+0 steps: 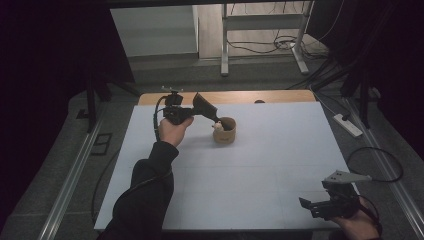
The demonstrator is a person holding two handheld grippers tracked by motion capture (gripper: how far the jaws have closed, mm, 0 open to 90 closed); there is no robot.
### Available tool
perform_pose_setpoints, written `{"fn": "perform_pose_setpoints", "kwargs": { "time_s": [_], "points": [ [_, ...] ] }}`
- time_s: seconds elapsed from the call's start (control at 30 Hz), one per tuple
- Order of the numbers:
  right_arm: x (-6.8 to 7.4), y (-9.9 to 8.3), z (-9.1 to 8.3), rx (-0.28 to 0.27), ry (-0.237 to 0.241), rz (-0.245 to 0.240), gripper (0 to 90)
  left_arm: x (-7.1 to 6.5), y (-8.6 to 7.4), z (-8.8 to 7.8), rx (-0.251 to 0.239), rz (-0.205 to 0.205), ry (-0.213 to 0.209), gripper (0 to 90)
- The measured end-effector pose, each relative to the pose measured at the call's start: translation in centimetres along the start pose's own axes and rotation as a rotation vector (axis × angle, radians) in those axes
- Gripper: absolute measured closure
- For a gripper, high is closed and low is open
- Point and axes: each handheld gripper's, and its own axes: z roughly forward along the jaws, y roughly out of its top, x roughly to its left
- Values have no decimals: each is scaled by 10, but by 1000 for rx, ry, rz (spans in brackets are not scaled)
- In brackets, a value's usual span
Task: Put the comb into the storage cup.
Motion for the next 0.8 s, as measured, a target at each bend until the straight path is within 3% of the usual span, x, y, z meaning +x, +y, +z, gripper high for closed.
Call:
{"fn": "perform_pose_setpoints", "kwargs": {
  "time_s": [0.43,0.8],
  "points": [
    [0,0,0,0,-1,-3,0,0,-4,1,-17,18,39,748],
    [0,0,-1,-6,-6,0,0,-4,-6,-1,-39,73,94,586]
  ]
}}
